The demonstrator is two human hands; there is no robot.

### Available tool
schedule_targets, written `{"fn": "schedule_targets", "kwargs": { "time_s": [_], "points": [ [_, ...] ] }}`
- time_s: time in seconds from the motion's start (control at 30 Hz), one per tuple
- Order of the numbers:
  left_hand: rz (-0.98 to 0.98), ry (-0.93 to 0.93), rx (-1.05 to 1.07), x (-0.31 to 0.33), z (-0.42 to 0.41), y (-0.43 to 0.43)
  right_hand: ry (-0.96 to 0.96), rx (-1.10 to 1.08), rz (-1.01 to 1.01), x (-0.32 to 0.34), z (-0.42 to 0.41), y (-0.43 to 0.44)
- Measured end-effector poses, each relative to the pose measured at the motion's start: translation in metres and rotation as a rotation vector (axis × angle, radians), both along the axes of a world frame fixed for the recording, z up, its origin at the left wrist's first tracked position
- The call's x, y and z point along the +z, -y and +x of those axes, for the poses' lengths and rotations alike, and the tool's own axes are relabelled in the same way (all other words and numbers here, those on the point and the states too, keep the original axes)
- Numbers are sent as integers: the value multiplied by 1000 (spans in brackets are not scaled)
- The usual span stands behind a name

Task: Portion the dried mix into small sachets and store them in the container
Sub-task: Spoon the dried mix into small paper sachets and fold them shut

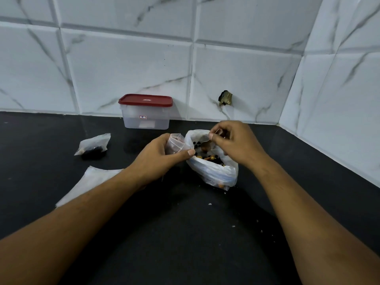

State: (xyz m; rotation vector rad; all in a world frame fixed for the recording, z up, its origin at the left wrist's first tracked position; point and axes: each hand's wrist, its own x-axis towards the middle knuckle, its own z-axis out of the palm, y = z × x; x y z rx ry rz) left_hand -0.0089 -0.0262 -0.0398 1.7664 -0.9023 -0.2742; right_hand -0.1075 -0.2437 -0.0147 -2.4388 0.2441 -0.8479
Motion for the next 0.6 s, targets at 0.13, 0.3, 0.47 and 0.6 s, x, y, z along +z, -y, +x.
{"fn": "schedule_targets", "kwargs": {
  "time_s": [0.13, 0.3, 0.47, 0.6],
  "points": [
    [0, 9, 10, 0, -1, 0, 119, -32, 204, 2, 0, -1],
    [-3, 2, 20, 0, -2, 0, 47, 37, 336, -4, 3, -4],
    [12, 4, 23, 0, -2, 0, -34, 187, 486, 1, -1, -3],
    [13, 7, 22, 2, -3, 0, -14, 187, 570, 10, -7, 5]
  ]
}}
